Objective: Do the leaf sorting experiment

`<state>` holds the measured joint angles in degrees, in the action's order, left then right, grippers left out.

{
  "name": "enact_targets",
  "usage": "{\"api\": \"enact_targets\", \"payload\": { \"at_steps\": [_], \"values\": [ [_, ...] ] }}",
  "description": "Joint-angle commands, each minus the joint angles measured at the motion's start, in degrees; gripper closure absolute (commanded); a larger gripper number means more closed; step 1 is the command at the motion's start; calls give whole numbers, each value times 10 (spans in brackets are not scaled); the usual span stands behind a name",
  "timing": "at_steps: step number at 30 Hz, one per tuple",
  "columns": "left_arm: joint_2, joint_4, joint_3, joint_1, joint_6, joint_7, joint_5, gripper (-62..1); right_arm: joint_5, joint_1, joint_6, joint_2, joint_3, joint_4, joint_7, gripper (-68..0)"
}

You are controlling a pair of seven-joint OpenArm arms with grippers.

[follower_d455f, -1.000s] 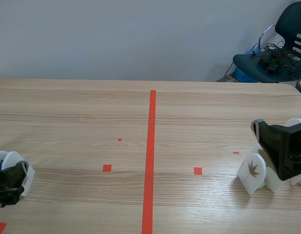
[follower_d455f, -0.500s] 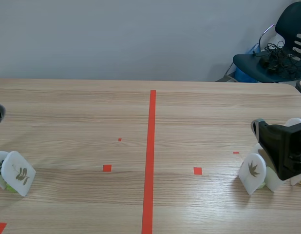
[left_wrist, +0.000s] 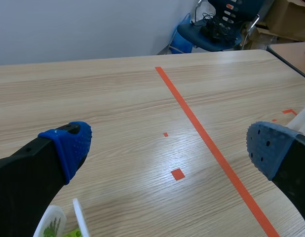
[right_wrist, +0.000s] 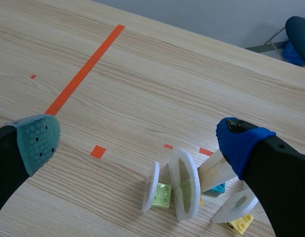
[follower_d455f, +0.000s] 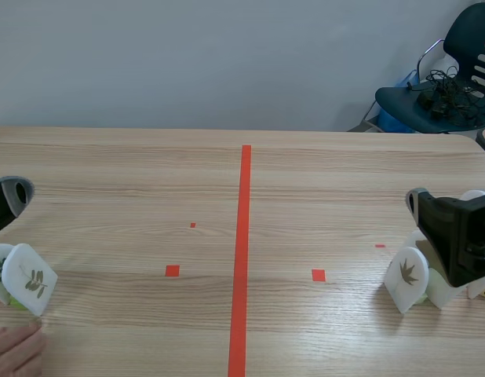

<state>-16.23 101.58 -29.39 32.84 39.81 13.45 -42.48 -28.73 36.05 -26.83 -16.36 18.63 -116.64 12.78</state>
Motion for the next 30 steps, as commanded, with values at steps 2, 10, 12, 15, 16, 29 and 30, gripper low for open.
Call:
{"api": "enact_targets", "payload": {
  "at_steps": [2, 10, 12, 15, 16, 29, 30],
  "values": [
    [-2, 2, 8, -3, 1, -8, -6, -623, -5, -9, 2, -3, 5, 0, -7, -679],
    [-2, 2, 19, -5, 1, -8, 3, -623, -5, -9, 2, -3, 5, 0, -7, -679],
    [-2, 2, 20, -5, 1, -8, 3, -623, -5, -9, 2, -3, 5, 0, -7, -679],
    [-2, 2, 21, -7, 1, -12, 27, -623, -5, -9, 2, -3, 5, 0, -7, -679],
    [-2, 2, 22, -8, 1, -21, 42, -623, -5, -9, 2, -3, 5, 0, -9, -679],
    [-2, 2, 25, -23, 1, -50, 89, -623, -5, -9, 2, -3, 5, 0, -14, -679],
    [-2, 2, 25, -22, 1, -50, 89, -623, -5, -9, 2, -3, 5, 0, -14, -679]
  ]
}}
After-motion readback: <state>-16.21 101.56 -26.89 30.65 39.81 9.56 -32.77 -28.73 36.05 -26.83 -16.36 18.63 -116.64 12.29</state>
